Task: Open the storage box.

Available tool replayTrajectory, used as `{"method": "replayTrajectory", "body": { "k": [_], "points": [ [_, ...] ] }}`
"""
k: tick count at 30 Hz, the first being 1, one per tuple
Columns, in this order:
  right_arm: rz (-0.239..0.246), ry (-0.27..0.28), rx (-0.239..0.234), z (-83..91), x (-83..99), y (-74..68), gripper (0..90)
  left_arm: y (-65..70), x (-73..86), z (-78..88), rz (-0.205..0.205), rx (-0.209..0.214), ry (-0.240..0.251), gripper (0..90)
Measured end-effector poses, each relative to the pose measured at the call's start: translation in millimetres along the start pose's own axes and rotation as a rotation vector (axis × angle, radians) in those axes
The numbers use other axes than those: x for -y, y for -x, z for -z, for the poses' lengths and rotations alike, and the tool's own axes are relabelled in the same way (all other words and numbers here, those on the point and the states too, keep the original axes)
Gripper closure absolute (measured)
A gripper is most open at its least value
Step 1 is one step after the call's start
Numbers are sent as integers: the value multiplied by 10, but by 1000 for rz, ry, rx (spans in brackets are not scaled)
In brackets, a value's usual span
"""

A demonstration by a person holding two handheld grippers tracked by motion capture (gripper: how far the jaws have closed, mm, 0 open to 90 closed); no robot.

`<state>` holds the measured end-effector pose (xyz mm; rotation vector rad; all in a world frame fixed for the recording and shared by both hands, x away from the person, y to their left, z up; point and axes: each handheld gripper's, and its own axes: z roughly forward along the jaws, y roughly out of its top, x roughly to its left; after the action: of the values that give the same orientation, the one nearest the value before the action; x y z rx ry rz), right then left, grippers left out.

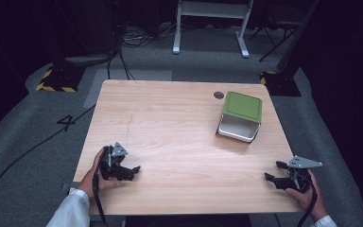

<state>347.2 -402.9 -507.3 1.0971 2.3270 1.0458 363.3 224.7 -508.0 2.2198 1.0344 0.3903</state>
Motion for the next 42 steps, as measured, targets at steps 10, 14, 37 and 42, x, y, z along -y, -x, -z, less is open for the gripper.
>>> {"method": "replayTrajectory", "body": {
  "k": [10,14,37,42],
  "points": [
    [24,-4,-2,-24,-43,-16,209,-3,3,1,-13,14,0,1],
    [32,36,-30,-50,-189,-68,212,1,5,2,-10,11,1,2],
    [289,74,-87,-441,-1379,-440,249,26,54,45,-14,16,1,5],
    [266,52,-88,-621,-1402,-392,256,29,55,47,-13,13,1,5]
  ]
}}
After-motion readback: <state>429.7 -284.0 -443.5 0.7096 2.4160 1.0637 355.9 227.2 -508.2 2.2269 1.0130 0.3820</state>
